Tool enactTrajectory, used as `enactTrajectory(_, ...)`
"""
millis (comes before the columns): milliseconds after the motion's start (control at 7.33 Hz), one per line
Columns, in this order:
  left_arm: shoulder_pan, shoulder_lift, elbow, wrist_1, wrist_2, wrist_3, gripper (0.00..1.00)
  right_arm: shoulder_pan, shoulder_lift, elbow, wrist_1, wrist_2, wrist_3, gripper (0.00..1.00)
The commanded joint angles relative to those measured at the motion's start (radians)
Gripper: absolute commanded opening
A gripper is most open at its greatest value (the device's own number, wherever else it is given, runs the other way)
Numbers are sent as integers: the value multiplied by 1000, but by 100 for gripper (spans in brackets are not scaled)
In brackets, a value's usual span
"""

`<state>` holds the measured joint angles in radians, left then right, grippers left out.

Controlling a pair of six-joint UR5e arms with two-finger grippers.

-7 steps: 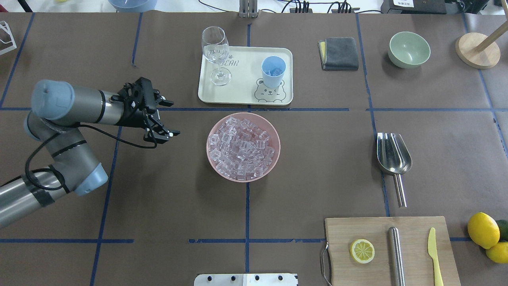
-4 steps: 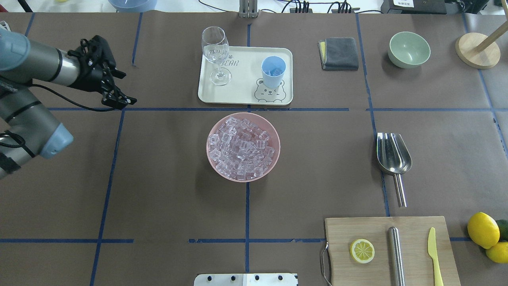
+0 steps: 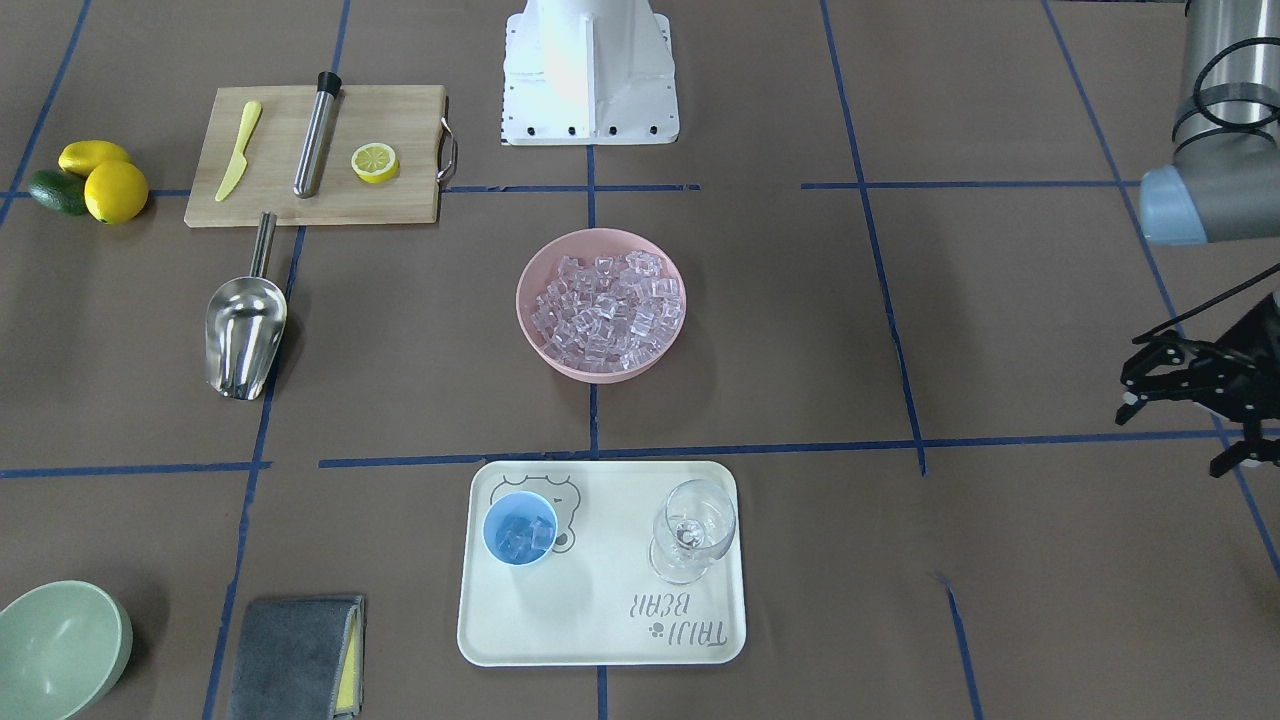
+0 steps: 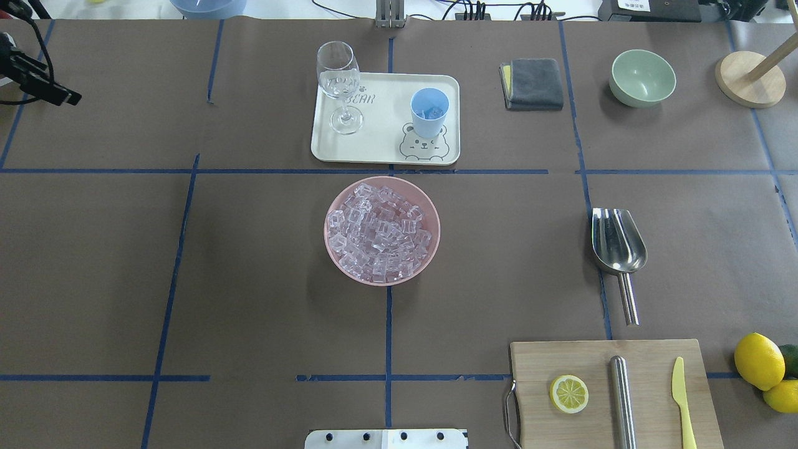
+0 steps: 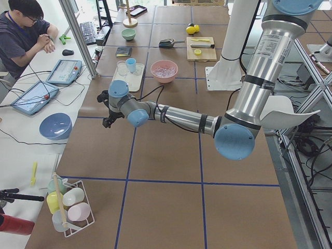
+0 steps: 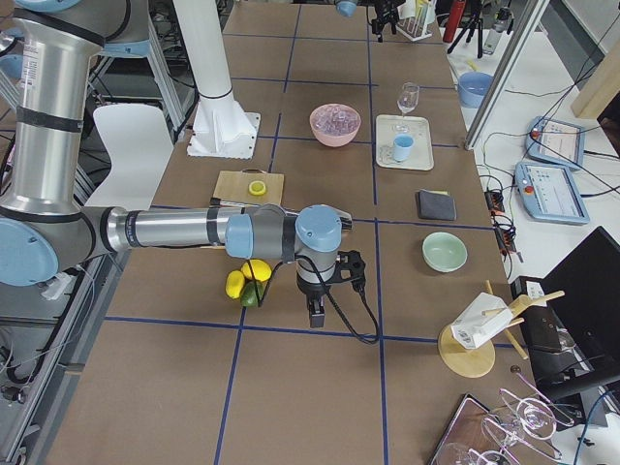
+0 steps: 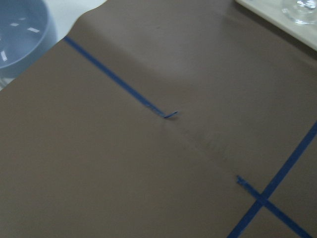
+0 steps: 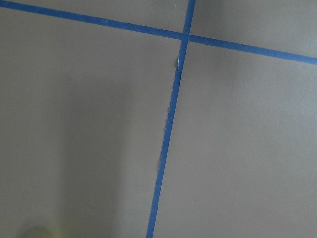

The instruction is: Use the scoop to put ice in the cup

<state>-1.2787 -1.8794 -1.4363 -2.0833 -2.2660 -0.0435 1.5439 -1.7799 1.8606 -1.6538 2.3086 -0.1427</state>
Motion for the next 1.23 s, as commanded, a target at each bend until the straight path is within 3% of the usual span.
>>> enactTrajectory(0, -118, -4, -1, 234, 0, -1, 100, 1, -4, 0, 0, 0, 0, 100)
enactTrajectory(409, -149, 92, 3, 238, -1, 92, 100, 1, -16, 3, 0, 0, -2, 100)
enactTrajectory(682, -230, 161, 4, 334, -15, 152, 100, 1, -20, 2, 0, -2, -3, 100)
enactTrajectory(955, -277, 247, -6, 350, -104, 177, 100, 1, -23, 2, 2, -2, -3, 100)
enactTrajectory(1091, -287, 253, -33, 354, -104, 171, 100, 2, -23, 5, 2, -2, -3, 100)
